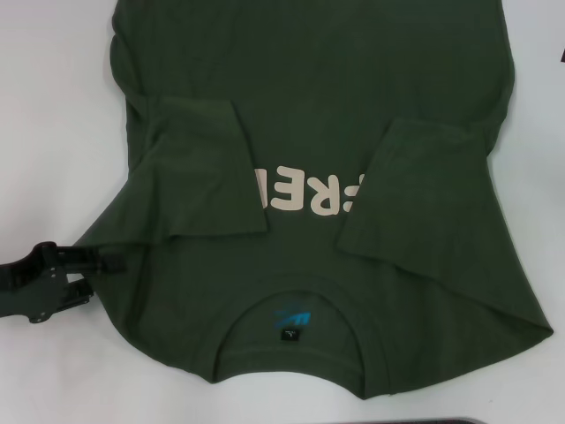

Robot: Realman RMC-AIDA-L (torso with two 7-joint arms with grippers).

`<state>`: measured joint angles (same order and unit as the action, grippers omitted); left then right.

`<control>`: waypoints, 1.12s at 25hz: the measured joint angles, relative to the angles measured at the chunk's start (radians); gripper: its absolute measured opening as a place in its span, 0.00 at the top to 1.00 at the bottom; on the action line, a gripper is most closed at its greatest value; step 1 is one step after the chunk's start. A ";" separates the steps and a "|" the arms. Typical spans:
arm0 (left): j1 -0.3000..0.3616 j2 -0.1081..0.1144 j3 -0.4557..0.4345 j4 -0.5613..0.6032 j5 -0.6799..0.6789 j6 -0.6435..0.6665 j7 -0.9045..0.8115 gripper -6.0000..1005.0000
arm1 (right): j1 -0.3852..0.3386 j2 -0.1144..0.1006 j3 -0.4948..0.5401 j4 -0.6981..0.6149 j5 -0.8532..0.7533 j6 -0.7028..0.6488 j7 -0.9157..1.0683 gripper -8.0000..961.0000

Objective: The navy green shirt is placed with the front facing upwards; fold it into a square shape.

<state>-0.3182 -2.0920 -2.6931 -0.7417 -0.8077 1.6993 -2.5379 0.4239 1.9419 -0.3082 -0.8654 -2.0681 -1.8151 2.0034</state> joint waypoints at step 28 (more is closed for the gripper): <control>-0.026 0.014 0.000 -0.002 0.000 0.035 0.008 0.99 | 0.002 -0.150 -0.067 0.001 -0.438 -0.168 0.280 0.25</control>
<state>-0.3438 -2.0784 -2.6933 -0.7434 -0.8081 1.7338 -2.5294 0.4262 1.7918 -0.3752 -0.8649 -2.5065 -1.9834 2.2829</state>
